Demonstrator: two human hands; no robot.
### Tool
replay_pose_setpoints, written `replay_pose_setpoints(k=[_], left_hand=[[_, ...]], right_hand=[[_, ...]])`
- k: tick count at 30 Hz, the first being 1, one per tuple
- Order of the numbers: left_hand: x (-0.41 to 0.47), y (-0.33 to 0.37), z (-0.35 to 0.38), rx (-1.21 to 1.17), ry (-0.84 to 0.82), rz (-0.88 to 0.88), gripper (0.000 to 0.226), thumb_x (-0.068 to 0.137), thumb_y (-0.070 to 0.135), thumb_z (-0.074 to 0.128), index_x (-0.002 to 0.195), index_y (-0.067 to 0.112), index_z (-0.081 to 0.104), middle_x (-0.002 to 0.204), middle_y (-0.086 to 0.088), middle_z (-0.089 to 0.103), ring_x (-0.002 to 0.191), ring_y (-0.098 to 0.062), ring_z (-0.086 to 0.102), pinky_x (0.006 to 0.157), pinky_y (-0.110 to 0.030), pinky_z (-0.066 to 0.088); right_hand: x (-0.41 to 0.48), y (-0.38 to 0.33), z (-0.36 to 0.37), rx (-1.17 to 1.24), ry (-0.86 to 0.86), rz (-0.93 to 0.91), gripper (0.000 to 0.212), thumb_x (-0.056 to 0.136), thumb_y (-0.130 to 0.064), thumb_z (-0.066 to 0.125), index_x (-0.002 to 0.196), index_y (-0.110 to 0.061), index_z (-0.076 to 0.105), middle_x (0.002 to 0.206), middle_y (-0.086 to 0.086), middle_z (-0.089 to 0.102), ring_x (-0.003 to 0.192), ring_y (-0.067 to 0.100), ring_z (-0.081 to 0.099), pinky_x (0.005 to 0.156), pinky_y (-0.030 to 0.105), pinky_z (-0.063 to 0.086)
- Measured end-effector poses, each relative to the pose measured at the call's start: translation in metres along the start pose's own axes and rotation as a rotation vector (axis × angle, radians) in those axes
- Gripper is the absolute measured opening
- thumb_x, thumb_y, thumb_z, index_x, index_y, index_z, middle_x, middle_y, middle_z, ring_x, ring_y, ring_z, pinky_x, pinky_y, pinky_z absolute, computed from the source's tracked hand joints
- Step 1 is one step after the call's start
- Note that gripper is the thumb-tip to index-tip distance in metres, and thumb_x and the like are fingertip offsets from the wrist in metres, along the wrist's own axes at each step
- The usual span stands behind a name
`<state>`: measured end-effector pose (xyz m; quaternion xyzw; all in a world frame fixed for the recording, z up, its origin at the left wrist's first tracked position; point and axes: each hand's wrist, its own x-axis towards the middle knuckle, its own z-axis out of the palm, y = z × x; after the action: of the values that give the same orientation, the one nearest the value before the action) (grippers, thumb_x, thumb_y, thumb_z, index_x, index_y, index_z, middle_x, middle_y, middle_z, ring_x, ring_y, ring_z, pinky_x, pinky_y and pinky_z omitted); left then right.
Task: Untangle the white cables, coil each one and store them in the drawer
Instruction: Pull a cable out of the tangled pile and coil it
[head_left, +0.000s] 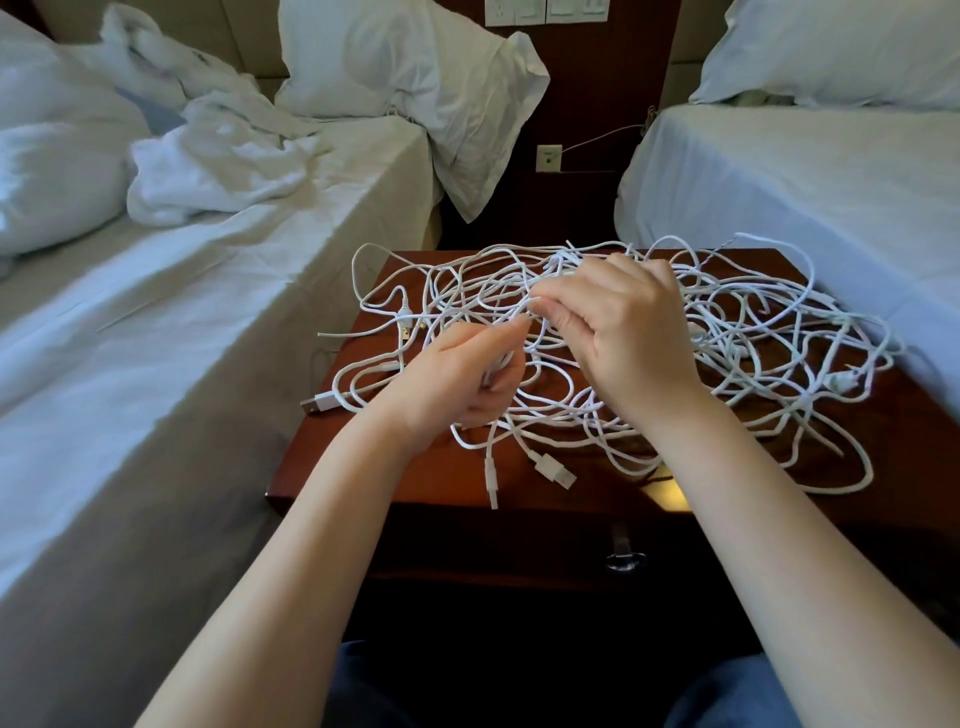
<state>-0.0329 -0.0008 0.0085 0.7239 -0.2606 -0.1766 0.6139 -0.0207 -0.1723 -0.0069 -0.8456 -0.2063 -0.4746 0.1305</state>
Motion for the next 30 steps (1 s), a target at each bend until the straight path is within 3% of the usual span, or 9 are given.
replay_pose_setpoints(k=[6,11,14,19,21,23,25,27,30], left_hand=[[-0.002,0.001,0.002,-0.174,-0.014,0.052,0.047,0.091,0.039,0.036,0.050,0.015,0.037,0.040,0.005,0.026,0.036,-0.010,0.019,0.038,-0.016,0.019],[0.001,0.003,0.001,-0.342,0.038,0.091,0.047,0.089,0.040,0.035,0.048,0.017,0.038,0.039,0.006,0.025,0.034,-0.007,0.019,0.035,-0.014,0.021],[0.003,0.004,0.002,-0.417,0.102,0.141,0.047,0.089,0.040,0.034,0.048,0.018,0.040,0.039,0.006,0.025,0.033,-0.007,0.020,0.035,-0.015,0.022],[0.007,0.005,0.002,-0.484,0.272,0.167,0.041,0.086,0.039,0.041,0.051,0.017,0.042,0.042,0.007,0.026,0.036,-0.006,0.021,0.037,-0.016,0.022],[0.007,0.005,0.001,-0.502,0.315,0.215,0.038,0.086,0.035,0.042,0.053,0.017,0.045,0.044,0.007,0.028,0.039,-0.006,0.025,0.038,-0.017,0.025],[0.007,0.006,0.000,-0.493,0.378,0.253,0.034,0.090,0.030,0.042,0.060,0.015,0.045,0.047,0.007,0.033,0.042,-0.007,0.029,0.042,-0.017,0.029],[0.009,0.005,-0.004,-0.471,0.493,0.287,0.035,0.100,0.022,0.038,0.066,0.012,0.042,0.050,0.008,0.038,0.045,-0.007,0.033,0.045,-0.018,0.031],[0.009,0.003,-0.014,-0.457,0.638,0.314,0.036,0.103,0.016,0.033,0.069,0.012,0.041,0.050,0.009,0.042,0.046,-0.006,0.037,0.048,-0.019,0.032],[0.009,-0.005,-0.029,-0.323,0.829,0.302,0.036,0.103,0.017,0.034,0.068,0.015,0.041,0.048,0.010,0.043,0.049,-0.009,0.040,0.052,-0.022,0.034]], right_hand=[[-0.005,-0.012,0.010,0.092,-0.130,-0.032,0.032,0.098,-0.026,0.038,0.085,-0.016,0.065,0.061,-0.002,0.057,0.056,0.025,0.053,0.068,0.036,0.033],[-0.007,-0.019,0.014,0.034,-0.210,-0.061,0.031,0.083,-0.012,0.034,0.102,-0.021,0.058,0.060,-0.003,0.058,0.053,0.023,0.053,0.068,0.035,0.034],[-0.011,-0.028,0.014,0.008,-0.326,-0.037,0.028,0.083,-0.015,0.028,0.082,-0.021,0.056,0.054,-0.005,0.053,0.048,0.022,0.050,0.067,0.035,0.034],[-0.013,-0.040,0.024,-0.182,-0.468,-0.069,0.029,0.087,-0.010,0.054,0.060,-0.017,0.046,0.051,-0.009,0.041,0.045,0.016,0.032,0.067,0.032,0.032],[-0.009,-0.041,0.020,-0.118,-0.518,-0.048,0.026,0.095,-0.018,0.053,0.070,-0.019,0.048,0.053,-0.009,0.040,0.049,0.018,0.036,0.080,0.040,0.041],[-0.004,-0.046,0.010,-0.062,-0.712,-0.027,0.021,0.103,-0.033,0.037,0.086,-0.024,0.045,0.063,-0.007,0.049,0.063,0.018,0.044,0.101,0.043,0.031],[-0.002,-0.050,0.005,-0.074,-0.785,-0.047,0.021,0.105,-0.041,0.028,0.088,-0.029,0.034,0.076,-0.006,0.058,0.075,0.019,0.051,0.106,0.041,0.025],[-0.008,-0.053,0.007,-0.058,-0.743,-0.078,0.022,0.104,-0.039,0.034,0.084,-0.030,0.037,0.079,-0.004,0.064,0.079,0.022,0.058,0.105,0.044,0.028],[-0.011,-0.049,0.010,0.027,-0.550,-0.075,0.029,0.099,-0.036,0.050,0.079,-0.019,0.062,0.064,-0.001,0.064,0.066,0.026,0.059,0.100,0.049,0.036]])
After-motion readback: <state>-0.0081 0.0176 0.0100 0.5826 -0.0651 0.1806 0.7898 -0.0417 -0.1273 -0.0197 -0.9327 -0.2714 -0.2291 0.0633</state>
